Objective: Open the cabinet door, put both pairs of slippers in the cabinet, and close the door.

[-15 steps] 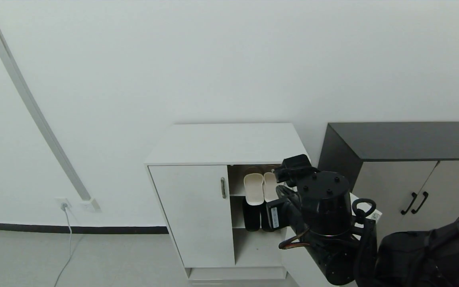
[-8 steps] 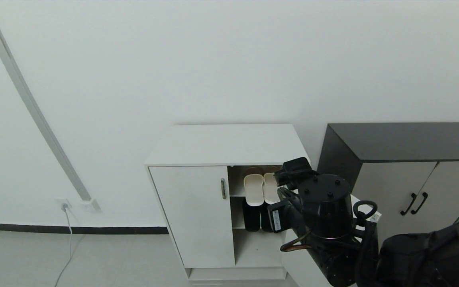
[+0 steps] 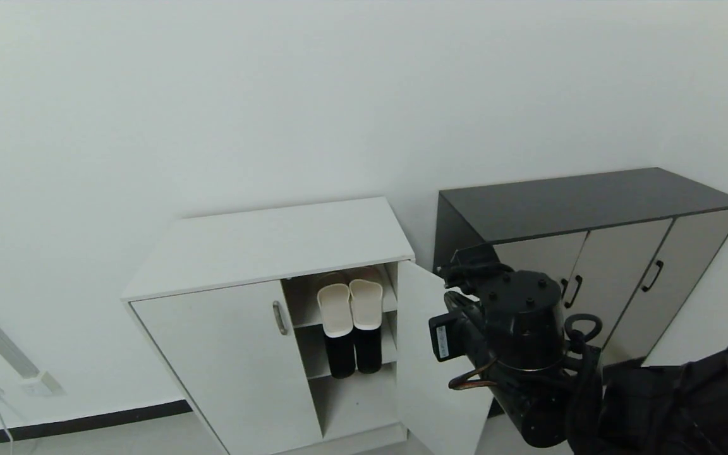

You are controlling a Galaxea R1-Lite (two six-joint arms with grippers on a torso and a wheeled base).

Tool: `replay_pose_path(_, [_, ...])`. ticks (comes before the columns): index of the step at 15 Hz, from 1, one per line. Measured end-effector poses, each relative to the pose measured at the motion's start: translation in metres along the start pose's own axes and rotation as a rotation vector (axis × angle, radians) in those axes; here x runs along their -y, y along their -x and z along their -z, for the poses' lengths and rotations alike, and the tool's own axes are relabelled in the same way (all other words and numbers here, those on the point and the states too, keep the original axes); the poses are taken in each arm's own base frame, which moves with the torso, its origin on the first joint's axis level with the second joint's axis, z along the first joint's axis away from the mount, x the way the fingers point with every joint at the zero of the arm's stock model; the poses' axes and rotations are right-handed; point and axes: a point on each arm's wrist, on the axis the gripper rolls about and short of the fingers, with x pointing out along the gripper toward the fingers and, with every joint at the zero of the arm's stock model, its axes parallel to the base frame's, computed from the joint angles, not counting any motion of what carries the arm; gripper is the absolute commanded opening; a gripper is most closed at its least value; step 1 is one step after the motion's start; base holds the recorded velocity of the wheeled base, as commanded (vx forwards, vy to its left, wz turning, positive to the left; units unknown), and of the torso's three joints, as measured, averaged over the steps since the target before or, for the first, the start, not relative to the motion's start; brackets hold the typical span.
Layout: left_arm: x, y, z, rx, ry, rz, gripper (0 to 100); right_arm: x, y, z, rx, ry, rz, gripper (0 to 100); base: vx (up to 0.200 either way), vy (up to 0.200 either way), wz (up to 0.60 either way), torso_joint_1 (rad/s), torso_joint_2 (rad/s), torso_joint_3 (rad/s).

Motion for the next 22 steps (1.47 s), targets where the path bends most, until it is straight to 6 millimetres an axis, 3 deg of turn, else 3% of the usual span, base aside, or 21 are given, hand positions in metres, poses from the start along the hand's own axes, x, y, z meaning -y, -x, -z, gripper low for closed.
replay_pose_path(3, [0.000, 0.000, 0.000, -0.001, 0.000, 0.001, 0, -0.001, -0.001, 0.001, 0.014, 0.004, -0.003, 0, 0.000, 0.000, 0.00, 0.000, 0.00, 0.000])
replay_pose_path(9, [0.000, 0.000, 0.000, 0.000, 0.000, 0.000, 0, 0.001, -0.005, 0.003, 0.017, 0.013, 0.008, 0, -0.200, 0.000, 0.00, 0.001, 0.00, 0.002])
replay_pose_path(13, [0.000, 0.000, 0.000, 0.000, 0.000, 0.000, 0, 0.015, -0.021, -0.005, 0.034, 0.002, 0.042, 0, 0.000, 0.000, 0.00, 0.000, 0.00, 0.000])
replay_pose_path(17, [0.000, 0.000, 0.000, -0.001, 0.000, 0.000, 0, 0.050, -0.057, -0.021, -0.001, -0.027, 0.051, 0, 0.000, 0.000, 0.00, 0.000, 0.00, 0.000])
replay_pose_path(22, [0.000, 0.000, 0.000, -0.001, 0.000, 0.002, 0, 0.078, -0.103, -0.050, -0.087, -0.158, 0.062, 0, 0.000, 0.000, 0.00, 0.000, 0.00, 0.000])
